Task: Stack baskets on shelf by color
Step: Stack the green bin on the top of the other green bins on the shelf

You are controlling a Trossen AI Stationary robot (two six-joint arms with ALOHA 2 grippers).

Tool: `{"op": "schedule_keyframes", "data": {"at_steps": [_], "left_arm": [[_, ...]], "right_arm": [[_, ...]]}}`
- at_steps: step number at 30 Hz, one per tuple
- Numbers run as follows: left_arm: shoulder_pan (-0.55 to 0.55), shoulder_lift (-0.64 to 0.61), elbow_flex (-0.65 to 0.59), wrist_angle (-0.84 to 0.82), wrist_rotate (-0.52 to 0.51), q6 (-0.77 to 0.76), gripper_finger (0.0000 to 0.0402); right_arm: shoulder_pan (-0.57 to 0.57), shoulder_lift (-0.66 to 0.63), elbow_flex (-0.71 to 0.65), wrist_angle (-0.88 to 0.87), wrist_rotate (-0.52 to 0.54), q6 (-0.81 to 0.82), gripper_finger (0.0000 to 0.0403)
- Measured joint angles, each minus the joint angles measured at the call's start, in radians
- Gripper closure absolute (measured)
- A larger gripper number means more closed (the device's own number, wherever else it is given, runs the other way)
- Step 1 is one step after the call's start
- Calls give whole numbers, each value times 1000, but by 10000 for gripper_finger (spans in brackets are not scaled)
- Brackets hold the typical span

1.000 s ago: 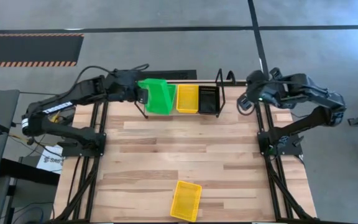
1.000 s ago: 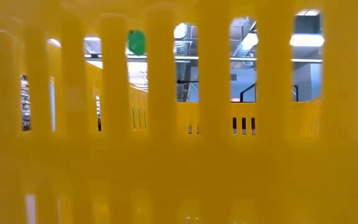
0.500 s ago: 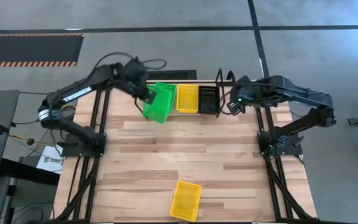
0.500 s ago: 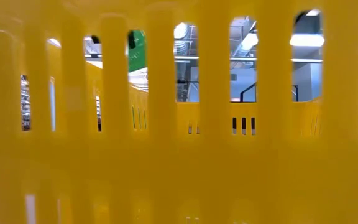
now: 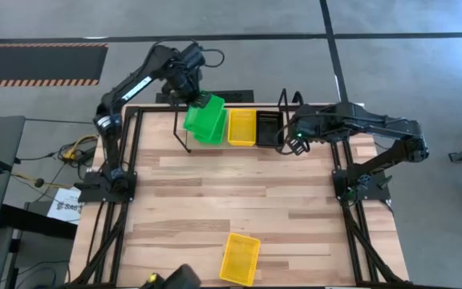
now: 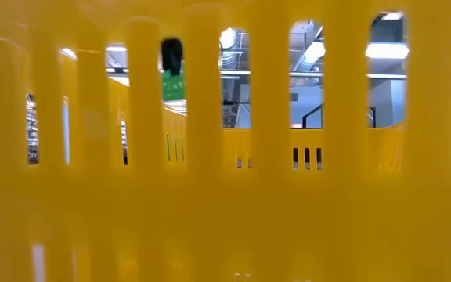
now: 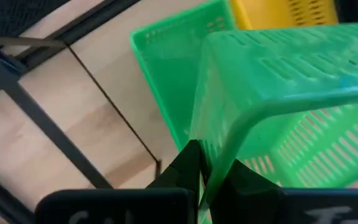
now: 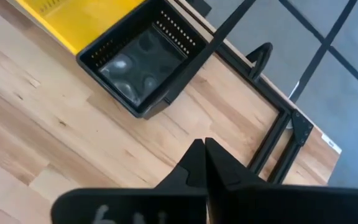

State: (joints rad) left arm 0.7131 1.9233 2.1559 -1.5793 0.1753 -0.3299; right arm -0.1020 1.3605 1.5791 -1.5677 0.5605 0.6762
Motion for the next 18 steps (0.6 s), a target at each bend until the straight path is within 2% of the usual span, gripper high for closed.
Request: {"op": "schedule_keyframes", "data": {"at_steps": [6,18], "left_arm": [[7,60,4,46,38,10,401],[13,141,2,9,83,-12,401]], "right_arm": [[10,1,0,2,13,-4,397],[10,1,0,8,16,-52,400]]}}
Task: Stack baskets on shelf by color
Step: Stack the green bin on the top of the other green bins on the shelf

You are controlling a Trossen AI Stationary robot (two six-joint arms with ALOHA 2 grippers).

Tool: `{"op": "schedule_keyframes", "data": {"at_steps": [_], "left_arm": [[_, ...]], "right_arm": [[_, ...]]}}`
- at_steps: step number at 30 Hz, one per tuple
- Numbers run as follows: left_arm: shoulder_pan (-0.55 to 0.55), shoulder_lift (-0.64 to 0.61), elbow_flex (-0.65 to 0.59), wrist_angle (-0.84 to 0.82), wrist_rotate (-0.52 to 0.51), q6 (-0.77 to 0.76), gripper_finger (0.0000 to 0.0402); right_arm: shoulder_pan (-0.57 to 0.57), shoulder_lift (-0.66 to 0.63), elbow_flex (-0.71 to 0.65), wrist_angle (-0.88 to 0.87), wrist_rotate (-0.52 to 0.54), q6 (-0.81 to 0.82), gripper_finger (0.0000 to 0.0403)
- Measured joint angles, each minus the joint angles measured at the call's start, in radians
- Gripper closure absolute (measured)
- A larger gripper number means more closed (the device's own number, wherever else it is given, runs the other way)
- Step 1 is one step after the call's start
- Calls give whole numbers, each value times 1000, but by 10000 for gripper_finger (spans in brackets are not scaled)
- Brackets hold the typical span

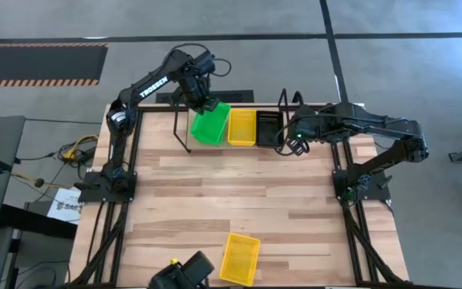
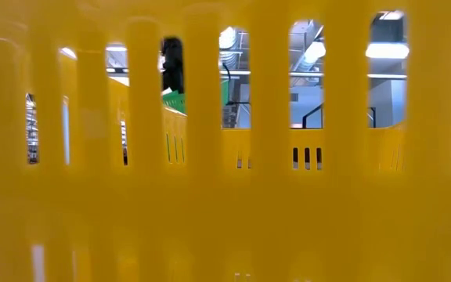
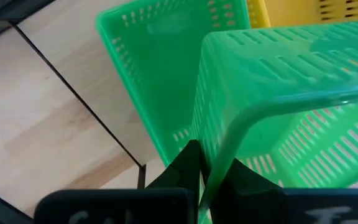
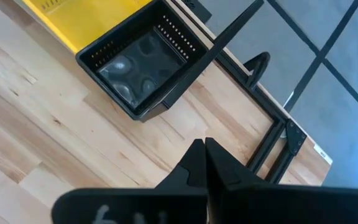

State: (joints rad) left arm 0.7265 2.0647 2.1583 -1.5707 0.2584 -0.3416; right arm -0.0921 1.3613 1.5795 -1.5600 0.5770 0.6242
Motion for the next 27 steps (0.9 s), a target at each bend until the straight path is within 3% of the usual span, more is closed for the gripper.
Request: {"op": "schedule_keyframes", "data": {"at_steps": [11,27], "left_arm": [[3,2,-3,1,-38,-8,402],[4,106,-3,0,-53,-18,402]], "right_arm": [[0,0,0,1,0,-8,397],[21,0,0,5,0,-24,398]]}}
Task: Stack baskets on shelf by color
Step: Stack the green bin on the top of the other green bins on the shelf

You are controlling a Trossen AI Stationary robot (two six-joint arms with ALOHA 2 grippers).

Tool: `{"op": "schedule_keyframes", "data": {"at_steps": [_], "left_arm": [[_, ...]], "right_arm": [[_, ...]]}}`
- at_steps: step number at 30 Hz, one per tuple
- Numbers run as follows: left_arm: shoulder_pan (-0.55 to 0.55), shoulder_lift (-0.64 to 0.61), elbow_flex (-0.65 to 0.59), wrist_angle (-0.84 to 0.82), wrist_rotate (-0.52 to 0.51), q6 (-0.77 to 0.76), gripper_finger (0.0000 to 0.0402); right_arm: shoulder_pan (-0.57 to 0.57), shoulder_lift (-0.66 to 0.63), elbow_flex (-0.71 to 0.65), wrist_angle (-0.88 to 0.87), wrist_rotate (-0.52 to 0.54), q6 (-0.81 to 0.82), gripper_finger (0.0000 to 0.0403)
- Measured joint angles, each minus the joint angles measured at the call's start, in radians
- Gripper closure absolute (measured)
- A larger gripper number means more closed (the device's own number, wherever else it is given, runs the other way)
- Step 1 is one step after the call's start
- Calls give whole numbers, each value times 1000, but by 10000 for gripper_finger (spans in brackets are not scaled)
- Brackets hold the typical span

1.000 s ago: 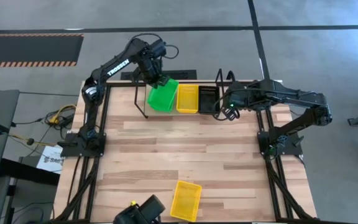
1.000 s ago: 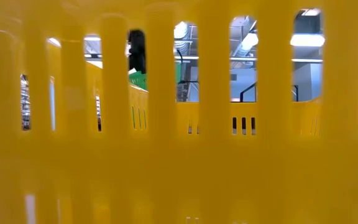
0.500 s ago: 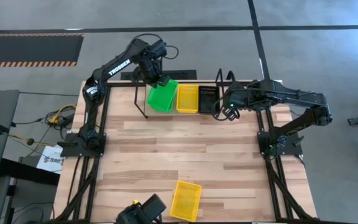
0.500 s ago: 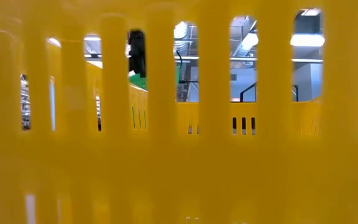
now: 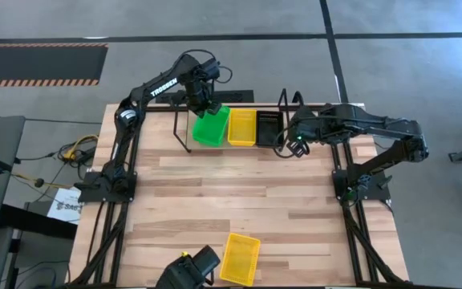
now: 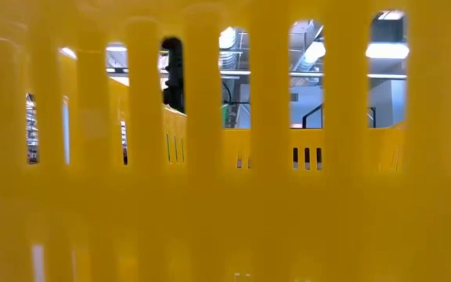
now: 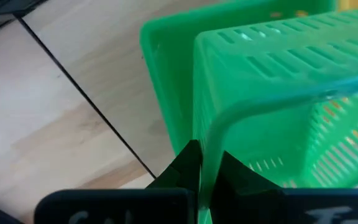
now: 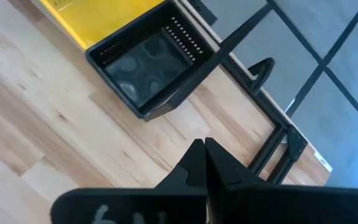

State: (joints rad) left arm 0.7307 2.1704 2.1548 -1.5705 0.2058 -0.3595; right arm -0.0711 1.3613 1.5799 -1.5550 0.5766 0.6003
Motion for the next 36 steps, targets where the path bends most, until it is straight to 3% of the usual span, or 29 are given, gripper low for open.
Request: {"op": "schedule_keyframes", "data": {"at_steps": [9,15,25,29,32,36], "left_arm": [[3,20,0,9,2,30,402],[3,19,0,11,-76,94,393],[3,19,0,20,-97,142,296],[13,19,28,9,-44,137,260],[20,19,67,9,-42,135,243],[20,19,137,10,-119,119,238]], "right_arm": [[14,0,0,0,0,1,398],[12,0,0,0,0,1,396],[12,0,0,0,0,1,398],[12,0,0,1,0,1,398],[12,0,0,1,0,1,398],[12,0,0,1,-1,1,398]]}}
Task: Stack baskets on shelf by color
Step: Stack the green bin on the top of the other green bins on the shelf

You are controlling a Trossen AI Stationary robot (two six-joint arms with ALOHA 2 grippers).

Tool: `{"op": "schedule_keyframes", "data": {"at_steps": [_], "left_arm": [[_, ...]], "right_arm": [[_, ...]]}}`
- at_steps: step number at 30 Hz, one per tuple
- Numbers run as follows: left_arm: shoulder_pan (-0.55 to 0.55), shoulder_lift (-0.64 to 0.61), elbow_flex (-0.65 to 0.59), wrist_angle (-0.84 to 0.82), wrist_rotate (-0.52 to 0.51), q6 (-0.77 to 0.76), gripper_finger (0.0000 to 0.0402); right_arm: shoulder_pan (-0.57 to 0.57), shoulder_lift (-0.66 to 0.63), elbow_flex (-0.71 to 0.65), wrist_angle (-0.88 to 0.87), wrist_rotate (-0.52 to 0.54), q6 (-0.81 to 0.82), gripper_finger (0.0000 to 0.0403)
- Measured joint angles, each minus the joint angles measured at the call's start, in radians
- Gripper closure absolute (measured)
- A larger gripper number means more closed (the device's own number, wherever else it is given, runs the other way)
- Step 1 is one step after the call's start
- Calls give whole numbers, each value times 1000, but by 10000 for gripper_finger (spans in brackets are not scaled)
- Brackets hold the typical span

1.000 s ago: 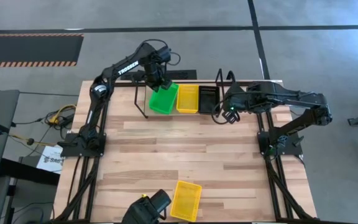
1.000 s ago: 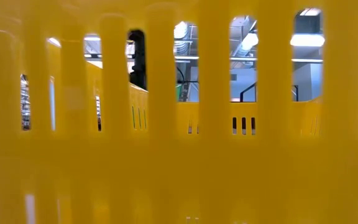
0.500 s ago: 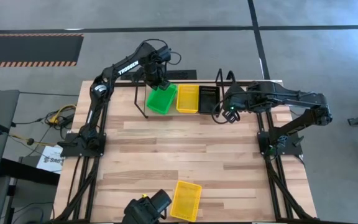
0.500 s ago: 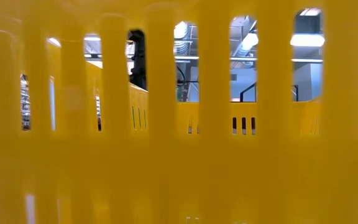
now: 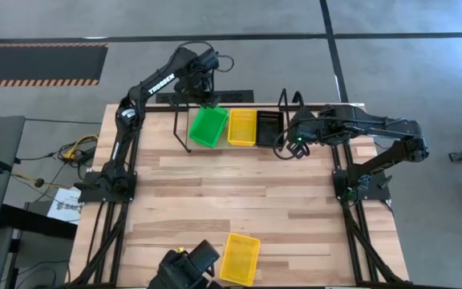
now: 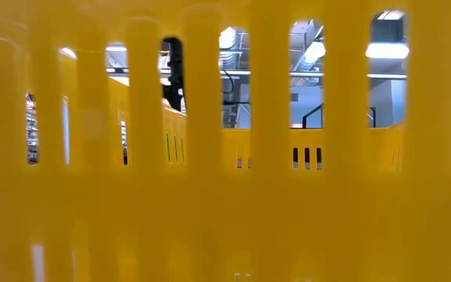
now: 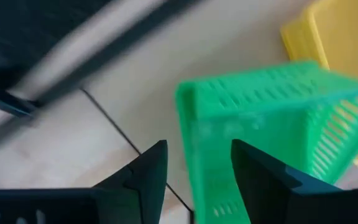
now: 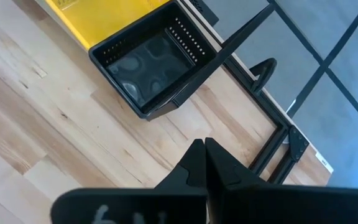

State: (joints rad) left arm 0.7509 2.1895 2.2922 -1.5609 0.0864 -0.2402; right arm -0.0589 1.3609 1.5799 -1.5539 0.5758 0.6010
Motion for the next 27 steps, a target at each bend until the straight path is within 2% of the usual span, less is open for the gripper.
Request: {"op": "schedule_keyframes", "data": {"at_steps": [5,9,13,17,23,27], "left_arm": [[-13,-11,61,37,-108,12,247],[-39,-23,57,69,-102,62,272],[-79,-18,57,53,-64,137,329],[-106,-11,43,67,-69,188,392],[-112,-13,14,103,-137,231,398],[-100,-13,-9,117,-144,234,400]], "right_arm": [[0,0,0,13,0,-3,398],[0,0,0,43,0,-24,398],[0,0,0,50,0,-32,397],[0,0,0,50,0,-29,397],[0,0,0,50,-2,-26,396],[0,0,0,50,-3,-26,396]]}}
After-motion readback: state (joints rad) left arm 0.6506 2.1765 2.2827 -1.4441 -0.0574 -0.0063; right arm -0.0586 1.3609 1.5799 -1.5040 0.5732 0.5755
